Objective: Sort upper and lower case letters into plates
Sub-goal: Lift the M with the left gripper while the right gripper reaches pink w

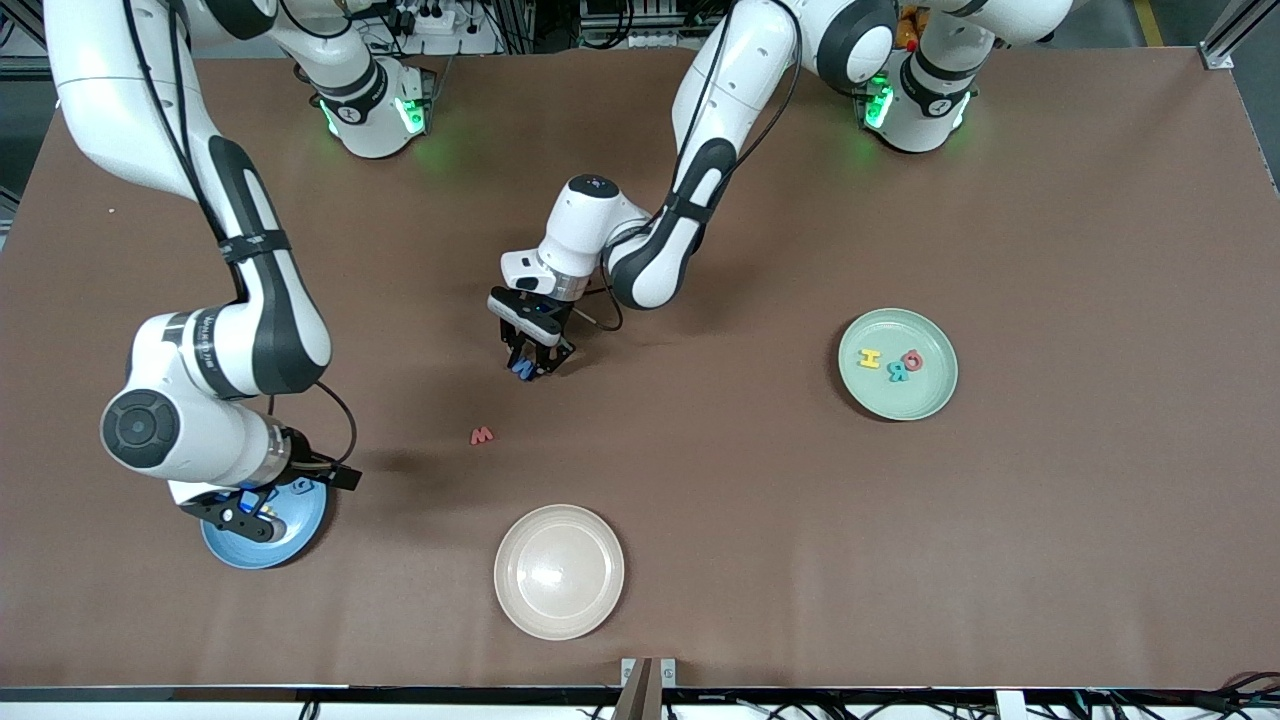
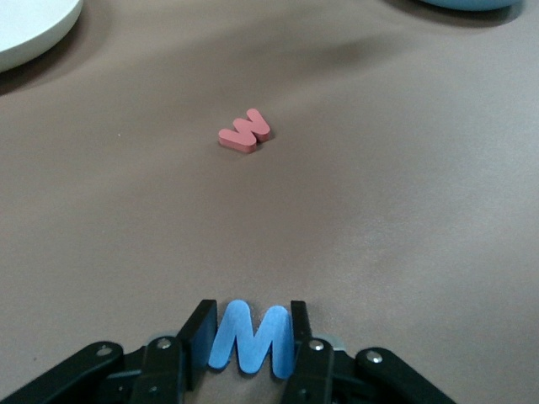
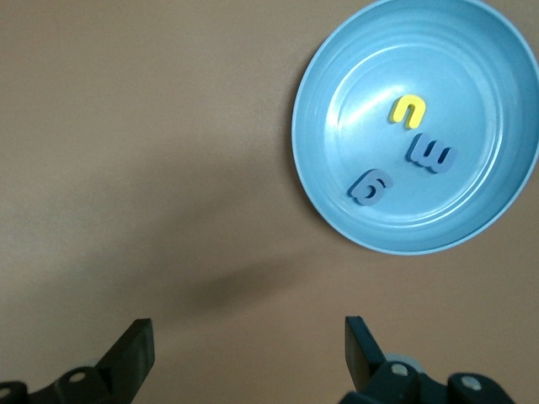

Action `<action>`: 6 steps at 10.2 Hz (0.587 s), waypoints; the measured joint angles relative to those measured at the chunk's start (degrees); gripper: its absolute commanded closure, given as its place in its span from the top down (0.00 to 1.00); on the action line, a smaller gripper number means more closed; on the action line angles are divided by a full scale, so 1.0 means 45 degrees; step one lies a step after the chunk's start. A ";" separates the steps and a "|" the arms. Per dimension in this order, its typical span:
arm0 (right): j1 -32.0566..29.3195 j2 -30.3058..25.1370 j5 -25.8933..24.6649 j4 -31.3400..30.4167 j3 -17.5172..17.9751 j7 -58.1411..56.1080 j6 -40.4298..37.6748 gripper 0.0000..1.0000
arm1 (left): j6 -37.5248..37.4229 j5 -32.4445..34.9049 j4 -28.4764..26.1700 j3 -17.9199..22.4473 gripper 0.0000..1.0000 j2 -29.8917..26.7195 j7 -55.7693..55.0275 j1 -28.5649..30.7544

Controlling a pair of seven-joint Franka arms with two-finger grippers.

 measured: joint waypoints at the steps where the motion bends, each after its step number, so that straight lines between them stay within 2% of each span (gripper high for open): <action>1: 0.0007 0.0016 0.0048 -0.0035 0.0000 0.0781 0.0243 1.00 | -0.0318 0.0000 0.0107 -0.0025 0.23 -0.0018 -0.0019 -0.0003; 2: 0.0037 0.0031 0.0187 -0.0077 0.0002 0.1502 0.0501 1.00 | -0.0631 0.0000 0.0189 -0.0032 0.15 -0.0082 -0.0029 -0.0002; 3: 0.0086 0.0036 0.0351 -0.0161 0.0005 0.2308 0.0677 1.00 | -0.0846 0.0000 0.0227 -0.0031 0.13 -0.0206 -0.0031 0.0022; 4: 0.0131 0.0039 0.0474 -0.0214 0.0006 0.3078 0.0749 1.00 | -0.1009 -0.0001 0.0231 -0.0029 0.00 -0.0359 -0.0030 0.0050; 6: 0.0283 0.0041 0.0573 -0.0241 0.0020 0.4408 0.0753 1.00 | -0.1862 -0.0001 0.0232 -0.0049 0.00 -0.0643 -0.0031 0.0119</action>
